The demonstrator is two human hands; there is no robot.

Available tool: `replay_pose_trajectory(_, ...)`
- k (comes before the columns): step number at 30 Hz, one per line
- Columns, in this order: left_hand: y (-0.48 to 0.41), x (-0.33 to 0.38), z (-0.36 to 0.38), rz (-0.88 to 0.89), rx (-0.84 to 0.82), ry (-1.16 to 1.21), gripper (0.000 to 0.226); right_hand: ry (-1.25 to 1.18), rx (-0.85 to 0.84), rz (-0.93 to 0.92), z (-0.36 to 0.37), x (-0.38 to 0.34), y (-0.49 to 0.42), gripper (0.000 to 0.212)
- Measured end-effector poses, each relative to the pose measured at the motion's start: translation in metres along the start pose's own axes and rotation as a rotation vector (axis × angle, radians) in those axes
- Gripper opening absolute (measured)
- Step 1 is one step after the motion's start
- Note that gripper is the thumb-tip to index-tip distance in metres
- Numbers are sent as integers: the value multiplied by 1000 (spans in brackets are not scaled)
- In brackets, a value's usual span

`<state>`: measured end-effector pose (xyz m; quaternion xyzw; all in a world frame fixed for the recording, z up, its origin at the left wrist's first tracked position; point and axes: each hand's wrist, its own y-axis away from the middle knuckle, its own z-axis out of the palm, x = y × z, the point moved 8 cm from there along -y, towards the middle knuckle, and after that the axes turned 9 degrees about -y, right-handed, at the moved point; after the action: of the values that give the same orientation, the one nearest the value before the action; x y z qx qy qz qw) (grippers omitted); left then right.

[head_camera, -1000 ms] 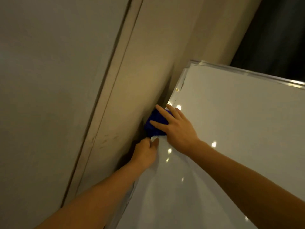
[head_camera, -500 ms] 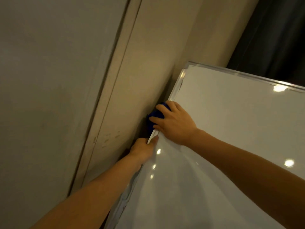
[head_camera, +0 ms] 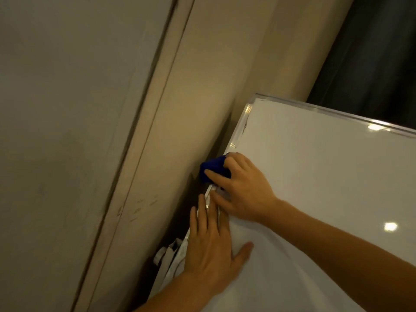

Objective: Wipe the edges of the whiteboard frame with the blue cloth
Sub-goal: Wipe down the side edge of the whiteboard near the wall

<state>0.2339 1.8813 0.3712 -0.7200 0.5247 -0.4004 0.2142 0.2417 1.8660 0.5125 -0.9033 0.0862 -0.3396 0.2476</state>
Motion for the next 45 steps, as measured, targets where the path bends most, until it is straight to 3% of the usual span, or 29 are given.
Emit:
replay_pose_trajectory(10,-4,12,-1,143,55,4,107,105,-320,-206,27,2,-2,66)
replay_pose_trajectory(15,-1,4,9,114,-2,-49,107,164,-235,139,-2,73,-22,76)
replay_pose_trajectory(20,-1,5,11,108,7,-35,107,89,-387,-224,38,13,14,69)
replay_pose_trajectory(24,-3,12,10,113,-20,-61,106,129,-263,129,7,85,-31,72)
replay_pose_trajectory(25,-2,14,10,110,-26,-54,107,118,-250,142,9,82,-35,74)
replay_pose_trajectory(30,0,21,13,79,-46,-58,110,-34,-349,-335,38,-5,-16,53)
replay_pose_trajectory(32,-2,20,10,98,-21,-69,109,-13,-281,-280,23,15,-39,46)
replay_pose_trajectory(35,-2,19,8,132,-27,-66,106,28,-115,-55,8,39,-63,45)
replay_pose_trajectory(40,-2,12,12,115,-50,-23,109,-27,-319,-426,38,-16,-34,49)
replay_pose_trajectory(45,-6,15,12,145,-82,-64,107,81,-182,-164,13,31,-75,55)
